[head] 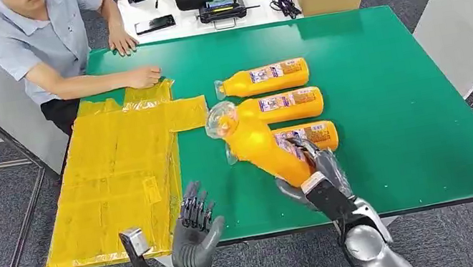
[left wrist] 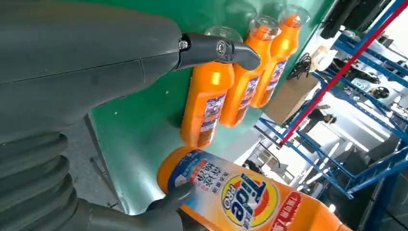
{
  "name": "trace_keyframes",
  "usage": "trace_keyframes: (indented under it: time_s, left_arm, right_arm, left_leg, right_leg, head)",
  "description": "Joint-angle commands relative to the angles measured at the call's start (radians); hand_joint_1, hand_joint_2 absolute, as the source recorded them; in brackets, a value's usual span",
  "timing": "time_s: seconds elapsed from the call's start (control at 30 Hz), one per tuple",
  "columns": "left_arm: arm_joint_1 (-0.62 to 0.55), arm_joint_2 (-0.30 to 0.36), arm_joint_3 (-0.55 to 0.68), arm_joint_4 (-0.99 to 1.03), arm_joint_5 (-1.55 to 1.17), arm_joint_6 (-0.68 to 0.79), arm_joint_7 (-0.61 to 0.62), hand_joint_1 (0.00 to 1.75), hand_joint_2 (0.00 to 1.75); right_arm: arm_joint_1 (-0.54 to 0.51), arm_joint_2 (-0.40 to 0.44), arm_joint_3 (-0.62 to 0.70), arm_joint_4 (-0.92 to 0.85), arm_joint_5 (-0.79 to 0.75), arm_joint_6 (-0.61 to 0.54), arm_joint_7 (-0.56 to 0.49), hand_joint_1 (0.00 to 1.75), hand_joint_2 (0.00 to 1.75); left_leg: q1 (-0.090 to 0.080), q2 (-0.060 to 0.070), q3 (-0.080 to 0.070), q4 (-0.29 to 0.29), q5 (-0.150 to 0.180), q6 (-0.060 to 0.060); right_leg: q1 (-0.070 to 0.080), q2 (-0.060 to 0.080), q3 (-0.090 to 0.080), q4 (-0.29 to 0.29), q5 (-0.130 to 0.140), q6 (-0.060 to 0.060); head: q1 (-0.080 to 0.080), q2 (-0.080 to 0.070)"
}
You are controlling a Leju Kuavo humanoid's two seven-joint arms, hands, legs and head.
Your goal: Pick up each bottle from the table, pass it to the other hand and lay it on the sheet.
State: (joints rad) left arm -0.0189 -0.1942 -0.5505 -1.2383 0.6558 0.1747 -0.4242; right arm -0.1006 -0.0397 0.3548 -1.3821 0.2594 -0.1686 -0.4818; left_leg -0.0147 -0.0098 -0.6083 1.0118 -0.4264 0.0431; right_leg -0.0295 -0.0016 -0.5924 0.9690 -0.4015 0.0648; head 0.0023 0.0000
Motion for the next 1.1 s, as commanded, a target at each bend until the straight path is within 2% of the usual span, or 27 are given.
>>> trace_keyframes:
  time_s: [0.03, 0.1, 0.13, 0.33, 0.83, 1.1]
  left_arm:
    - [-0.042, 0.031, -0.070, 0.059, -0.002, -0.091, 0.018, 0.00, 1.75]
    - [-0.043, 0.030, -0.069, 0.061, -0.003, -0.092, 0.018, 0.00, 1.75]
    - [-0.047, 0.030, -0.071, 0.065, -0.008, -0.093, 0.017, 0.00, 1.75]
    - [-0.111, 0.002, -0.060, 0.145, -0.111, 0.017, -0.026, 0.00, 1.75]
    - [-0.167, -0.027, 0.014, 0.201, -0.084, 0.036, -0.027, 0.00, 1.75]
    - [-0.136, -0.028, 0.070, 0.102, 0.010, -0.029, 0.003, 0.00, 1.75]
  right_arm:
    - [-0.167, -0.007, 0.161, 0.232, 0.020, 0.103, 0.054, 1.38, 1.75]
    - [-0.171, -0.003, 0.162, 0.246, 0.023, 0.099, 0.048, 1.38, 1.75]
    - [-0.176, -0.001, 0.166, 0.261, 0.024, 0.101, 0.046, 1.75, 1.75]
    - [-0.191, 0.028, 0.231, 0.329, 0.043, 0.120, 0.049, 1.75, 1.75]
    - [-0.195, 0.026, 0.336, 0.242, 0.070, 0.153, 0.056, 1.75, 1.75]
    - [-0.201, 0.027, 0.367, 0.243, 0.087, 0.137, 0.058, 1.75, 1.75]
  left_leg:
    - [0.002, 0.006, 0.005, 0.000, -0.002, -0.003]
    - [0.003, 0.005, 0.004, -0.001, -0.001, -0.003]
    - [0.003, 0.004, 0.004, -0.001, -0.001, -0.003]
    - [0.002, 0.001, 0.003, -0.001, 0.000, -0.002]
    - [0.002, 0.001, 0.002, 0.000, 0.000, -0.002]
    - [0.001, 0.001, 0.001, 0.000, 0.000, -0.002]
  right_leg:
    - [0.003, 0.005, 0.004, -0.002, 0.000, -0.004]
    - [0.003, 0.005, 0.004, -0.002, 0.001, -0.003]
    - [0.003, 0.003, 0.004, -0.002, 0.000, -0.003]
    - [0.002, 0.001, 0.003, -0.001, 0.000, -0.003]
    - [0.002, 0.001, 0.002, 0.000, 0.000, -0.003]
    - [0.001, 0.001, 0.001, 0.000, 0.000, -0.002]
  head:
    - [0.000, 0.000]
    - [0.000, 0.000]
    - [0.000, 0.000]
    - [0.000, 0.000]
    - [0.000, 0.000]
    - [0.000, 0.000]
